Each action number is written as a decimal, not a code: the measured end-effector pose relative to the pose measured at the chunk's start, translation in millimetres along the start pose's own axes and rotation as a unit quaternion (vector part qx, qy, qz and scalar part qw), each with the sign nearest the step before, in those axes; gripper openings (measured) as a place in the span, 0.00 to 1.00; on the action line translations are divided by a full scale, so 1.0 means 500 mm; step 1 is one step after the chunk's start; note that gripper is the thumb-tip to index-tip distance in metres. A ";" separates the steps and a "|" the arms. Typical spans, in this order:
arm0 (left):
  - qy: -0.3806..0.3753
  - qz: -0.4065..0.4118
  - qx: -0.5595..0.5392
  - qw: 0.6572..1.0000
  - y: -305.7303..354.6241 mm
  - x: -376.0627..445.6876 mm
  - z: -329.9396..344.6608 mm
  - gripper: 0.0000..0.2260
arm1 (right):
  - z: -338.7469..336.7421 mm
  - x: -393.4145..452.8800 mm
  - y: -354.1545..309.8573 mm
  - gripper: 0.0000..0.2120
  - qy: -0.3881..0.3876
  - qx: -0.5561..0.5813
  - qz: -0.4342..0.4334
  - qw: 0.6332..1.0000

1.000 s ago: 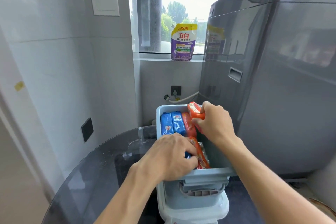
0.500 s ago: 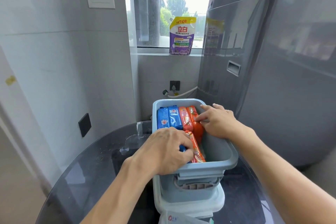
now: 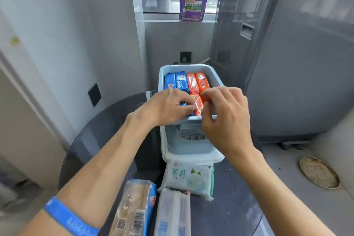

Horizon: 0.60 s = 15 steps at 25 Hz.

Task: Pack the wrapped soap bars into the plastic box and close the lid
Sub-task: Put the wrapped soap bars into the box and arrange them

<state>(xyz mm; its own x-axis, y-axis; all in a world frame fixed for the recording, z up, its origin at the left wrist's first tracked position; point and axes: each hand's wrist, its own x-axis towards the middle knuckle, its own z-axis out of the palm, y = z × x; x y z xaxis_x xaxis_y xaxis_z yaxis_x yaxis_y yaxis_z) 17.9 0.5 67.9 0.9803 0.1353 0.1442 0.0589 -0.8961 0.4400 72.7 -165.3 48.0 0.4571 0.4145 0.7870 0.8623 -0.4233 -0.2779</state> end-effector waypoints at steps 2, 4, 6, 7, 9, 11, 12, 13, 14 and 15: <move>0.016 0.009 -0.026 0.999 -0.004 -0.023 0.001 0.11 | -0.024 -0.046 -0.046 0.05 -0.057 0.029 -0.110 0.992; 0.018 0.010 -0.036 0.999 -0.009 -0.046 0.002 0.12 | -0.046 -0.087 -0.076 0.05 -0.190 0.087 -0.140 0.968; 0.022 0.012 -0.028 0.999 -0.009 -0.057 0.004 0.14 | -0.053 -0.118 -0.099 0.08 -0.313 0.121 -0.123 0.934; 0.025 0.017 -0.023 0.999 -0.006 -0.060 0.004 0.15 | -0.048 -0.132 -0.111 0.12 -0.366 0.123 -0.134 0.913; 0.025 0.022 -0.015 0.999 -0.002 -0.065 0.000 0.16 | -0.020 -0.162 -0.143 0.23 -0.465 0.117 -0.194 0.856; 0.021 0.021 -0.006 1.000 -0.003 -0.066 -0.003 0.18 | 0.008 -0.185 -0.178 0.32 -0.564 0.105 -0.223 0.788; 0.022 0.026 0.001 0.999 -0.004 -0.065 -0.005 0.18 | 0.023 -0.190 -0.190 0.34 -0.598 0.092 -0.236 0.760; 0.024 0.032 0.007 0.999 -0.007 -0.062 -0.006 0.18 | 0.040 -0.191 -0.200 0.35 -0.622 0.072 -0.256 0.737; 0.024 0.039 0.008 0.999 -0.010 -0.062 -0.004 0.18 | 0.057 -0.190 -0.209 0.37 -0.638 0.040 -0.277 0.717; 0.025 0.045 0.003 0.999 -0.014 -0.061 -0.003 0.18 | 0.075 -0.188 -0.218 0.38 -0.647 -0.006 -0.294 0.703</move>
<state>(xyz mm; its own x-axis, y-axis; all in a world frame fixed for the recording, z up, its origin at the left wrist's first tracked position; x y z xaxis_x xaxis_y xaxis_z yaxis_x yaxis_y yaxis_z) -13.0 3.5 61.8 0.9712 0.0746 0.2262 -0.0276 -0.9080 0.4181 -56.1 -128.0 -16.2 -0.1558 0.9036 -0.3991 0.9868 0.1247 -0.1031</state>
